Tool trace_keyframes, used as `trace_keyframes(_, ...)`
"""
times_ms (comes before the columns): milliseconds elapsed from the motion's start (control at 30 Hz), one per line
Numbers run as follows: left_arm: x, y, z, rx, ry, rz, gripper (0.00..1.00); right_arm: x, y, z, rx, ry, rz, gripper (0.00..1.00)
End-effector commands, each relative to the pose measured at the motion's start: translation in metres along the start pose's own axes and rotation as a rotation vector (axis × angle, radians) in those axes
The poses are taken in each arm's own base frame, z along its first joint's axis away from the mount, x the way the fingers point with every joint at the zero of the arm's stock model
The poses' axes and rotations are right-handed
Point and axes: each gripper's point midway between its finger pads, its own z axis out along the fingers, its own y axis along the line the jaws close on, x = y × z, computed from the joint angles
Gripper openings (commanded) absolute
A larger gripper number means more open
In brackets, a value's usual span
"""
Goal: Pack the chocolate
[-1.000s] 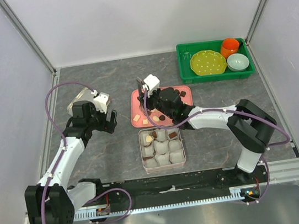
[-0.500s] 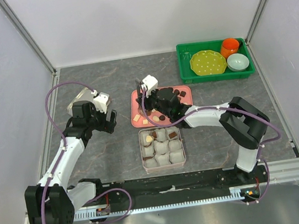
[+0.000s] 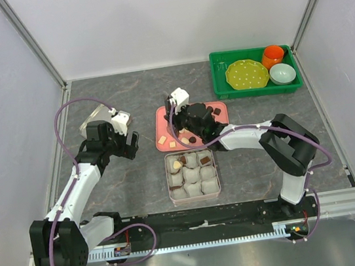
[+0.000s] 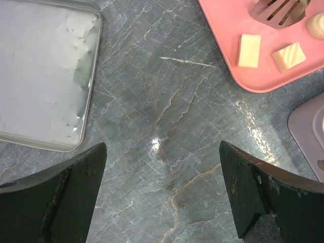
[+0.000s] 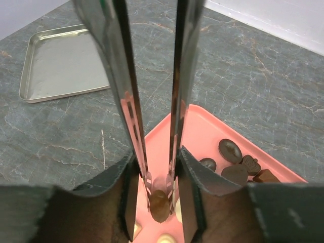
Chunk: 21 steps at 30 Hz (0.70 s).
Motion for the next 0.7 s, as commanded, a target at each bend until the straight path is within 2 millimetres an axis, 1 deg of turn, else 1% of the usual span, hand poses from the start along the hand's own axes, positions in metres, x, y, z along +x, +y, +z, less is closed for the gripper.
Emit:
trace_keyframes(0, -0.009, 0.007, -0.003, -0.026, -0.039, 0.037, 0.99, -0.028, 0.004, -0.002, -0.020, -0.071, 0.015, 0.37)
trace_keyframes(33, -0.009, 0.007, -0.004, -0.026, -0.039, 0.036, 0.99, -0.030, 0.003, -0.002, -0.018, -0.071, 0.011, 0.35)
trace_keyframes(67, -0.009, 0.007, -0.004, -0.025, -0.041, 0.036, 0.99, -0.041, 0.004, -0.005, -0.022, -0.091, 0.008, 0.35)
trace_keyframes(133, -0.010, 0.006, -0.003, -0.023, -0.041, 0.035, 0.99, -0.051, 0.003, -0.008, -0.025, -0.103, 0.000, 0.34)
trace_keyframes(167, -0.009, 0.006, -0.004, -0.023, -0.040, 0.033, 0.99, -0.065, 0.006, -0.013, -0.036, -0.129, 0.002, 0.33)
trace_keyframes(233, -0.011, 0.006, -0.004, -0.022, -0.043, 0.035, 0.99, -0.077, 0.007, -0.020, -0.048, -0.145, 0.000, 0.32)
trace_keyframes(267, -0.010, 0.007, -0.004, -0.026, -0.042, 0.034, 0.99, -0.092, 0.010, -0.029, -0.062, -0.172, 0.004, 0.32)
trace_keyframes(333, -0.010, 0.006, -0.004, -0.021, -0.041, 0.033, 0.99, -0.102, 0.013, -0.040, -0.079, -0.187, 0.002, 0.31)
trace_keyframes(367, -0.009, 0.006, -0.003, -0.023, -0.040, 0.033, 0.99, -0.113, 0.021, -0.051, -0.101, -0.208, -0.003, 0.31)
trace_keyframes(433, -0.009, 0.007, -0.004, -0.025, -0.039, 0.033, 0.99, -0.114, 0.029, -0.063, -0.120, -0.200, -0.016, 0.30)
trace_keyframes(467, -0.009, 0.007, -0.004, -0.025, -0.039, 0.033, 0.99, -0.119, 0.039, -0.074, -0.145, -0.209, -0.024, 0.30)
trace_keyframes(500, -0.009, 0.007, -0.003, -0.025, -0.038, 0.033, 0.99, -0.114, 0.044, -0.080, -0.154, -0.188, -0.028, 0.29)
trace_keyframes(533, -0.009, 0.006, -0.004, -0.024, -0.039, 0.034, 0.99, -0.114, 0.049, -0.086, -0.164, -0.186, -0.031, 0.29)
trace_keyframes(567, -0.009, 0.007, -0.003, -0.025, -0.038, 0.034, 0.99, -0.113, 0.059, -0.099, -0.189, -0.188, -0.030, 0.29)
trace_keyframes(600, -0.009, 0.006, -0.004, -0.024, -0.039, 0.034, 0.99, -0.108, 0.063, -0.104, -0.195, -0.172, -0.028, 0.29)
trace_keyframes(633, -0.008, 0.007, -0.004, -0.026, -0.037, 0.036, 0.99, -0.105, 0.073, -0.116, -0.220, -0.170, -0.025, 0.29)
trace_keyframes(667, -0.009, 0.007, -0.005, -0.026, -0.039, 0.037, 0.99, -0.103, 0.077, -0.122, -0.229, -0.164, -0.022, 0.29)
